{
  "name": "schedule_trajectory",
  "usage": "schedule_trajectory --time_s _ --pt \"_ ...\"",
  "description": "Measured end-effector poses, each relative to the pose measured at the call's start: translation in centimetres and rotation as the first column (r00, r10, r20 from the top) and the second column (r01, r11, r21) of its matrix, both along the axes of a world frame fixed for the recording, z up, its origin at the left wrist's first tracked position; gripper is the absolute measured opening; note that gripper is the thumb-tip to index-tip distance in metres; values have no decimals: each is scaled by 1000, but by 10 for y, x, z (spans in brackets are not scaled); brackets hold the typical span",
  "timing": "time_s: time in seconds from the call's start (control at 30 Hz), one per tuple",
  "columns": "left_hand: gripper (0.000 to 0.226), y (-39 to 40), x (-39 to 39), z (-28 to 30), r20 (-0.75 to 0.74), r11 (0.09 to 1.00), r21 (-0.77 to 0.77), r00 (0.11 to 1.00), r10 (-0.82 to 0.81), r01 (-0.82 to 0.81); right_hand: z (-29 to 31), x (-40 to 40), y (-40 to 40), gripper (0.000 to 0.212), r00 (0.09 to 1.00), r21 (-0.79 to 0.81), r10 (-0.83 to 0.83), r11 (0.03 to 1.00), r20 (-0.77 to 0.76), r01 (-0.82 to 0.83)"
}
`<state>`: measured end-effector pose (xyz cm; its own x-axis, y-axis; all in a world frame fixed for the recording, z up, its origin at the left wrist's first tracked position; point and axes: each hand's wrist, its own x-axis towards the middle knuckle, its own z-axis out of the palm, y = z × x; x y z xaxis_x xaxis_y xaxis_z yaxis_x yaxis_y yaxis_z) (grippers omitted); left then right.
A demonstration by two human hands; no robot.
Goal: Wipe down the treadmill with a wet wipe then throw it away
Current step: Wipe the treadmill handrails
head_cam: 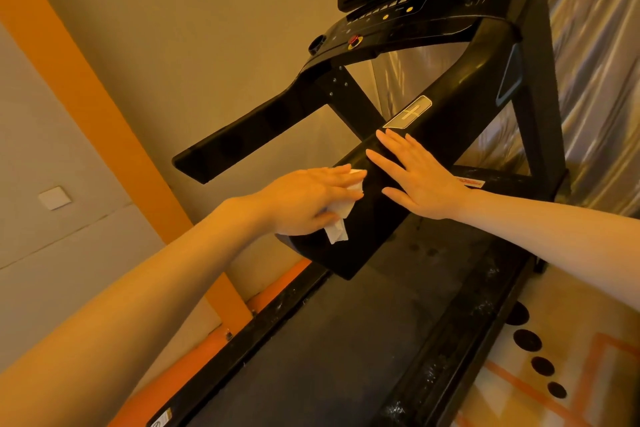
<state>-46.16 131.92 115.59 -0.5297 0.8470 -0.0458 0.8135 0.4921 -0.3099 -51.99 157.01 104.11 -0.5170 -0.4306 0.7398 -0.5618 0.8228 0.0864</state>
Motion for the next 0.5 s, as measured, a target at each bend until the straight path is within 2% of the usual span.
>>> schedule_trajectory --time_s 0.33,0.5 --pt "53 -17 8 9 -15 982 -174 997 -78 75 -1 -2 8 63 999 40 34 999 -13 -34" --pt "54 5 3 6 -85 955 -288 991 -104 75 -3 -1 6 64 999 33 40 999 5 -41"
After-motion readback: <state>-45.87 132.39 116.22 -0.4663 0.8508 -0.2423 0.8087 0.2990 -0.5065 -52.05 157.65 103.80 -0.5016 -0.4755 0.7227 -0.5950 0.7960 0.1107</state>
